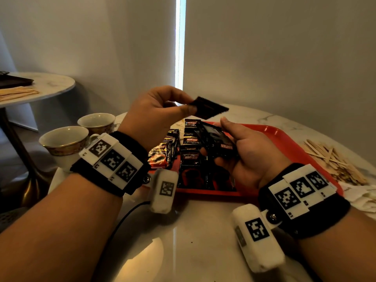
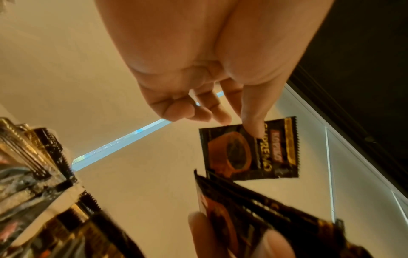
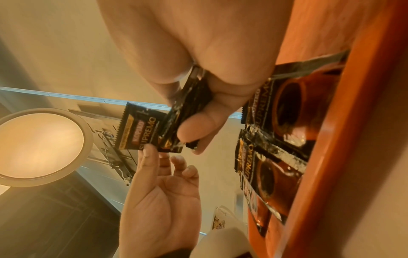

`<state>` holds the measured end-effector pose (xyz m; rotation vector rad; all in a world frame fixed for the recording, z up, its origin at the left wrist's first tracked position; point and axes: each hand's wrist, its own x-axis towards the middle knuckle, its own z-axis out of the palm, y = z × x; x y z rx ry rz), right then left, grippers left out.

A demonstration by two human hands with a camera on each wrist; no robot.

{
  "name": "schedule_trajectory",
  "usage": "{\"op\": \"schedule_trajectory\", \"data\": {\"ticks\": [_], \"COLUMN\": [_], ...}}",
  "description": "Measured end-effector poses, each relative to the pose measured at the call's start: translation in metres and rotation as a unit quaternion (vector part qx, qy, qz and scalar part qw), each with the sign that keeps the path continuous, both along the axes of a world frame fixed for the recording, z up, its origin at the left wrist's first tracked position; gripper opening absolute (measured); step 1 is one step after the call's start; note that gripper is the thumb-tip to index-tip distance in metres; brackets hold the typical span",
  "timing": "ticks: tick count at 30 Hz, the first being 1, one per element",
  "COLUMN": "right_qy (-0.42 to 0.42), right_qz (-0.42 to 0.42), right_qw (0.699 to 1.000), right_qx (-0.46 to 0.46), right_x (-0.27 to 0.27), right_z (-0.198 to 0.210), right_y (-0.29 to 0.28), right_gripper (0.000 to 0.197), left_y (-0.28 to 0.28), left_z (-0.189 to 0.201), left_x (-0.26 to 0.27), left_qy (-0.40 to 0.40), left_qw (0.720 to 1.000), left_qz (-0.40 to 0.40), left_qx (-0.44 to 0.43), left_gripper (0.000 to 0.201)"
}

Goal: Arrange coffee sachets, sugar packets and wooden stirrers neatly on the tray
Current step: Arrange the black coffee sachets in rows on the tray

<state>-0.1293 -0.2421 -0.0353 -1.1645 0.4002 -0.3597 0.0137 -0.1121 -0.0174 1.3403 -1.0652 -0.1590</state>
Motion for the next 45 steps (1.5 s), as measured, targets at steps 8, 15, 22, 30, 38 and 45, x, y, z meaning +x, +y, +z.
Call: {"op": "schedule_trajectory", "data": {"ticks": [8,15,22,30,38,45], "right_qy": [-0.020,-0.061,-0.060,-0.052,-0.014,-0.036], "right_qz": [-0.013,-0.031,0.004,0.003,0.025,-0.020], "right_qw": [1.000,0.997,0.997,0.995,0.992,0.993], "right_qx": [-0.011,-0.027,-0.047,-0.086,-0.119,-0.108], "right_x": [0.000,0.000,-0.002,-0.002,-0.001,0.000], "right_z": [-0.002,0.001,0.000,0.000,-0.004,-0.001], "right_y": [-0.002,-0.004,-0.007,-0.003,-0.001,-0.023], "right_gripper": [0.036,0.036,0.036,0.040,0.030,0.032], "left_y": [0.006,0.004,0.002,0.001,0.001,0.022], "left_z": [0.000,-0.002,-0.002,-0.002,-0.005,0.001], "left_x": [0.021,0.022,0.016,0.013,0.021,0.045], "left_qy": [0.124,0.173,0.189,0.210,0.200,0.252], "left_qw": [0.991,0.984,0.979,0.973,0.971,0.959], "left_qz": [0.040,0.005,-0.026,0.012,0.075,0.088], "left_qx": [-0.028,0.045,0.071,0.094,0.110,0.091], "left_gripper": [0.017,0.018,0.022,0.008,0.013,0.016]}}
